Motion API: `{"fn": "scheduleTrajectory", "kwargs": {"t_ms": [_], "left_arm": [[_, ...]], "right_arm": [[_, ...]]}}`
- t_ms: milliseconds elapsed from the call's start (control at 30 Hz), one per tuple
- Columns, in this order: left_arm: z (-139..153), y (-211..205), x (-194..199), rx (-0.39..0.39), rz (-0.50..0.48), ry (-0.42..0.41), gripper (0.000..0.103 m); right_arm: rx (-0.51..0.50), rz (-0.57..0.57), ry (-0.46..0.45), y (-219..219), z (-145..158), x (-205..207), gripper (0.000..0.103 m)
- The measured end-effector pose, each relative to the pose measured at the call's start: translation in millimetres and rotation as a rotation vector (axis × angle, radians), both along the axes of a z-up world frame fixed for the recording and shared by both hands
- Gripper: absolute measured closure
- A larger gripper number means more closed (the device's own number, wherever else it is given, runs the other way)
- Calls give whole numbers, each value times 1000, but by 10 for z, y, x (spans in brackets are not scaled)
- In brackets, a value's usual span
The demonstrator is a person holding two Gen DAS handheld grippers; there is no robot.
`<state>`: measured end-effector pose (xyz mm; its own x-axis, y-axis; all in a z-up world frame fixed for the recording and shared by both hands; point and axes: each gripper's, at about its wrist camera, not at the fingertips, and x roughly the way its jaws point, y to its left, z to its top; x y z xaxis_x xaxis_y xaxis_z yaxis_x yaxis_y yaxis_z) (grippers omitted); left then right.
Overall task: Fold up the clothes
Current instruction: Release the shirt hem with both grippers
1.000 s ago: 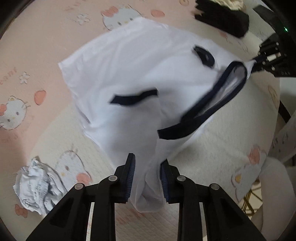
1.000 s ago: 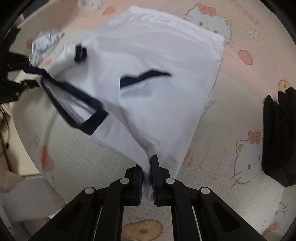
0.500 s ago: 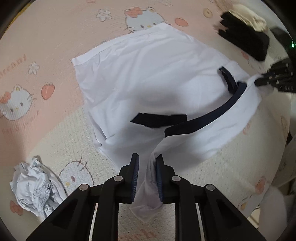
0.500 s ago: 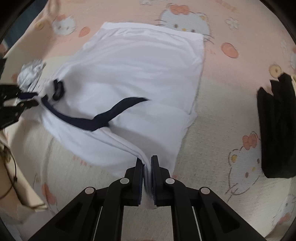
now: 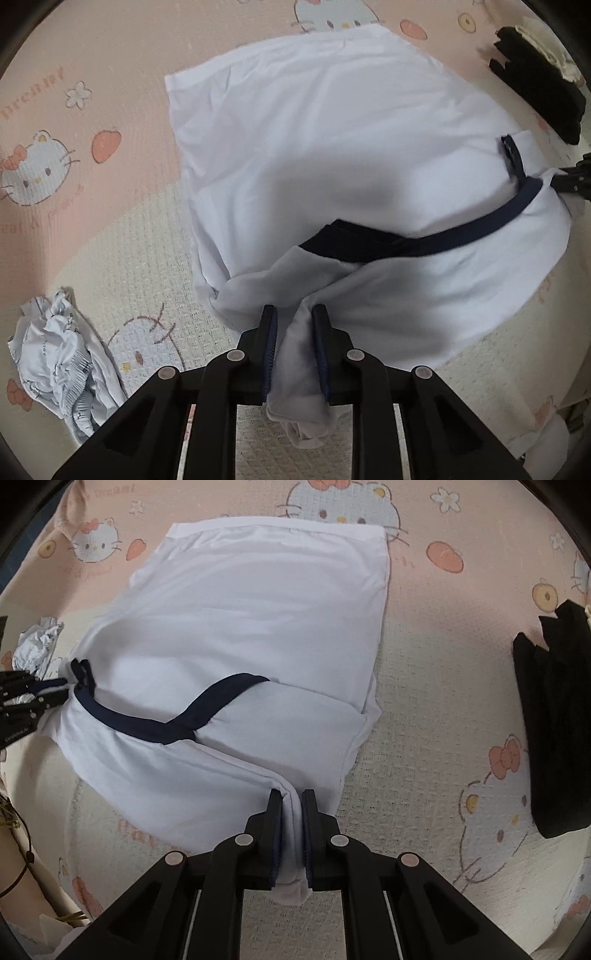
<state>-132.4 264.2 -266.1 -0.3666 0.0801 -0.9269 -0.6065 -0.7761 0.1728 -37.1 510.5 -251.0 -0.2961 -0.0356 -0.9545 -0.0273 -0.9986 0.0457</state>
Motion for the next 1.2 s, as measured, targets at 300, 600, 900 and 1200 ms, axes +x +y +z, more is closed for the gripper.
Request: {"fn": "scheduleTrajectory", "kwargs": {"t_ms": [300,600,900,1200], "left_arm": [[286,-188,-141,184,125,-145,84],[438,-195,-108,285,106,-172,42],[279,203,268,129,-64,-43,43],[394,190,341,211,-44,9,89]], "right_arm": [[55,43,45,-137,307,117,46],[86,167,65,-458,288,135,43],[23,151,51,-504,124,40,43],[2,163,148,-511,268,184,95]]}}
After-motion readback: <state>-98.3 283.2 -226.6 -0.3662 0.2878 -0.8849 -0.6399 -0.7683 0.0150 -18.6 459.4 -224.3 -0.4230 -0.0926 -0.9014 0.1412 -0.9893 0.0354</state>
